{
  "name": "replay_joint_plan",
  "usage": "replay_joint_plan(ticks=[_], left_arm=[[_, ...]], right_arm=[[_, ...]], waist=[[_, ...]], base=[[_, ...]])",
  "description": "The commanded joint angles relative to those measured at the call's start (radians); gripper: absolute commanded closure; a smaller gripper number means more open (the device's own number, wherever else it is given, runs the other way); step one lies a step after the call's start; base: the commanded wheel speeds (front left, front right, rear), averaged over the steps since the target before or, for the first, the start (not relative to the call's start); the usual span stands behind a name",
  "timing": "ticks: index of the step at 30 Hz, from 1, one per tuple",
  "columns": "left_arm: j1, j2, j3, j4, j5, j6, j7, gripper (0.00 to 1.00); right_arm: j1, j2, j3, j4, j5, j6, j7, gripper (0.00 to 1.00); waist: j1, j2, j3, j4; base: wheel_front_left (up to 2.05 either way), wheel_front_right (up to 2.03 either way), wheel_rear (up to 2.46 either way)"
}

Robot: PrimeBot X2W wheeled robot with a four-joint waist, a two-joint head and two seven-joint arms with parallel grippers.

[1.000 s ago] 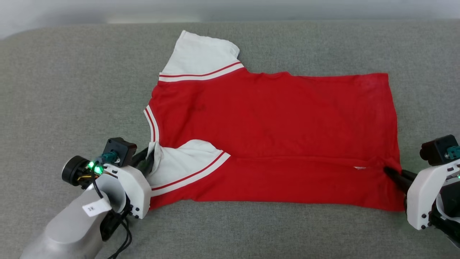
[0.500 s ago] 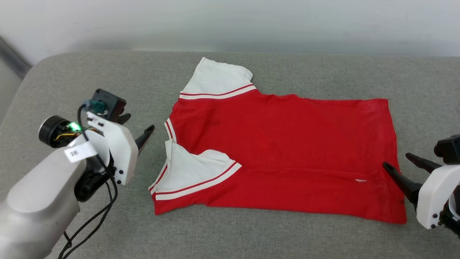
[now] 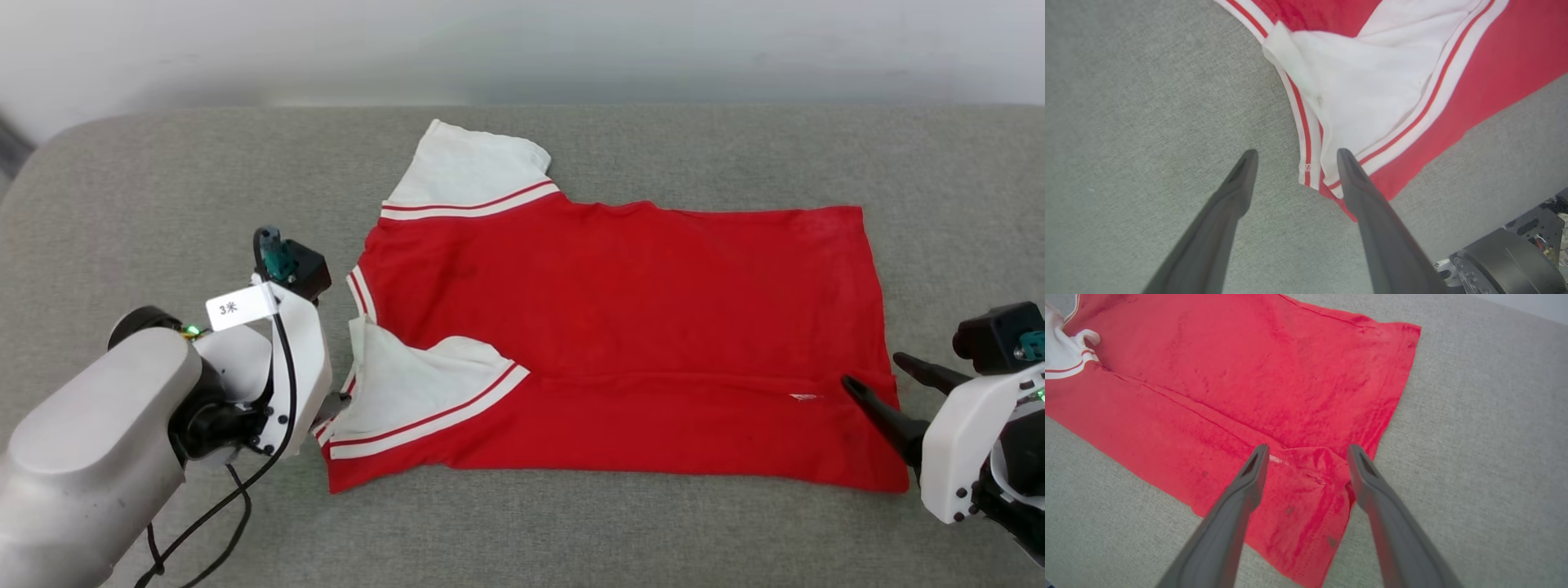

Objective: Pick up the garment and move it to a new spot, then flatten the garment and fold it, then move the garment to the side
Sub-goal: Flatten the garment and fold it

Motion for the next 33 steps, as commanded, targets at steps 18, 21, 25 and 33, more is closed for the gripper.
replay_joint_plan(ticks=[18,21,25,33], left_arm=[[0.078,-0.062,-0.091,0.164,-0.012,-0.019,0.016,1.0],[0.058,-0.042,-0.085,0.14,0.001,-0.024,-0.021,1.0],[0.037,-0.018,-0.08,0.085,0.007,-0.028,-0.051,1.0],[0.021,0.008,-0.068,0.006,0.008,-0.019,-0.069,1.0]], right_arm=[[-0.095,-0.008,0.056,0.026,0.01,0.0,0.021,0.0],[-0.127,-0.049,0.067,0.004,0.018,-0.001,0.062,0.0],[-0.164,-0.133,0.106,-0.045,0.049,0.0,0.191,0.0],[-0.218,-0.213,0.178,-0.041,0.128,-0.001,0.492,0.0]], waist=[[0.0,0.0,0.017,-0.047],[0.0,0.0,-0.008,-0.041],[0.0,0.0,-0.028,-0.026],[0.0,0.0,-0.007,-0.002]], base=[[0.0,0.0,0.0],[0.0,0.0,0.0],[0.0,0.0,0.0],[0.0,0.0,0.0]])
